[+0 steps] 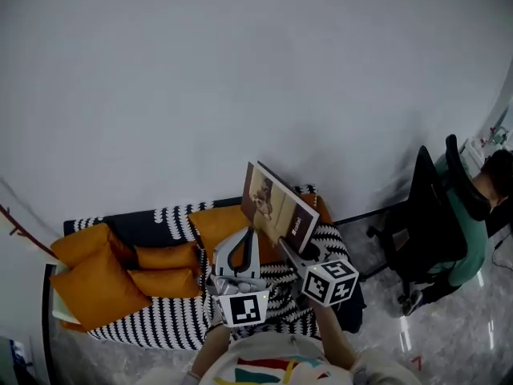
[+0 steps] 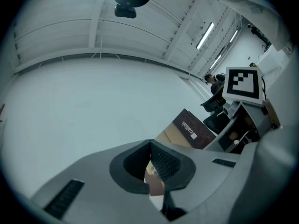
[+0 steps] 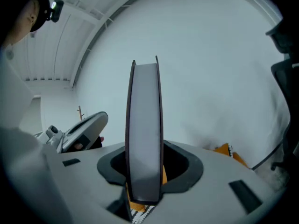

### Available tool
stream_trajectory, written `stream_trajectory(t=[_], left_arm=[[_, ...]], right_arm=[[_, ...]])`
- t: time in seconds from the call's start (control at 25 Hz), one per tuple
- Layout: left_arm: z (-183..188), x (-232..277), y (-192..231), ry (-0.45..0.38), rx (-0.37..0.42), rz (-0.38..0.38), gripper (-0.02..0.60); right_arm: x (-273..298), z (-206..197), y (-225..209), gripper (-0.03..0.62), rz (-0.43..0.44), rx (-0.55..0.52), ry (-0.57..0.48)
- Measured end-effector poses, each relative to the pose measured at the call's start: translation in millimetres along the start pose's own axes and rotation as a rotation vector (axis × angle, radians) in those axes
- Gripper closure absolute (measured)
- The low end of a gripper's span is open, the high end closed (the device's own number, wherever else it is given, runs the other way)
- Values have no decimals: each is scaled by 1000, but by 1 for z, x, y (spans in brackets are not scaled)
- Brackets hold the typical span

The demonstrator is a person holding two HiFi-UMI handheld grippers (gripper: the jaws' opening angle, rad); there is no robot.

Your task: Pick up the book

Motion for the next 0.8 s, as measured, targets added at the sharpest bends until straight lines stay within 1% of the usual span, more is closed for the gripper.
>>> stream_trajectory(t=[0.08, 0.2, 0.36, 0.44, 0.56, 0.8], left_arm=[[3, 5, 3, -13, -12, -3, 574], [10, 11, 8, -38, 0, 5, 574], [14, 16, 13, -44, -4, 4, 574], [15, 20, 15, -54, -13, 1, 574], [13, 21, 13, -50, -20, -6, 574], [5, 16, 14, -25, -22, 13, 574]], right_arm=[[-5, 17, 9, 436, -22, -56, -57], [-11, 35, 21, 436, -56, -137, -132], [-21, 49, 33, 436, -96, -238, -210], [-23, 52, 34, 436, -102, -257, -235], [-23, 49, 32, 436, -105, -251, -237], [-16, 36, 33, 436, -119, -288, -176]])
Point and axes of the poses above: the fingertips, and each gripper's own axes: x forward along the fingers, y to its left, z out of its top, the point moved 7 cm from there along -x, backward along the fingers, and after that the axes turned 6 degrees about y, right-handed, at the moved point
